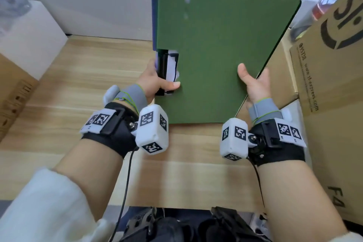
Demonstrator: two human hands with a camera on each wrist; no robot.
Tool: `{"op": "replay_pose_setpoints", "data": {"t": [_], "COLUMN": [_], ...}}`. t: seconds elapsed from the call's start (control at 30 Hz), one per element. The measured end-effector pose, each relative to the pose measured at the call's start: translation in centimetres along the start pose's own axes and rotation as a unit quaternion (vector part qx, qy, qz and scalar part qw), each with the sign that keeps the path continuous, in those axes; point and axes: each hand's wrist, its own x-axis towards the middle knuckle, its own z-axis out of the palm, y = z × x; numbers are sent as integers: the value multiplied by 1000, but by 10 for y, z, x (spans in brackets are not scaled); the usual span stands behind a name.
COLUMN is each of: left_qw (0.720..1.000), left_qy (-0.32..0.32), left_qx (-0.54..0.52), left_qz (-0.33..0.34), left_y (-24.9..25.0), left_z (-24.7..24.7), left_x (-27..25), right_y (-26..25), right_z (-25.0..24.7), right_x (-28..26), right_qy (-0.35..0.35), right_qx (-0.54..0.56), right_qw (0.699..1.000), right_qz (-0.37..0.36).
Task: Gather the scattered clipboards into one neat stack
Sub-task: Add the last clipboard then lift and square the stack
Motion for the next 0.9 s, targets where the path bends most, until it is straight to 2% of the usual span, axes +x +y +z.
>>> {"op": "replay_pose_setpoints", "data": {"t": [0.13,0.27,0.4,0.5,0.7,0.9], "left_qw": [999,999,997,995,990,990], "left_qy": [17,-7,-71,-62,-6,-73], "left_qx": [30,46,-7,-44,-125,-95], "left_qz": [-9,-29,32,60,62,79], "left_y": [-23,-29,-21,-10,-8,-3], "left_z": [-10,-15,-24,-22,-1,-1], "left_x": [-3,-13,-21,-21,-22,-19], "right_y": [5,8,4,-2,-7,-21], "right_z": [4,4,4,8,14,5], "right_x": [-14,-24,-28,-31,-42,-41], "right_qy": [-22,-30,-20,-15,7,-9], "right_qx": [71,98,114,113,144,163], "right_qw": [997,994,992,991,984,980], "right_qz": [-32,-35,-53,-67,-106,-111]}}
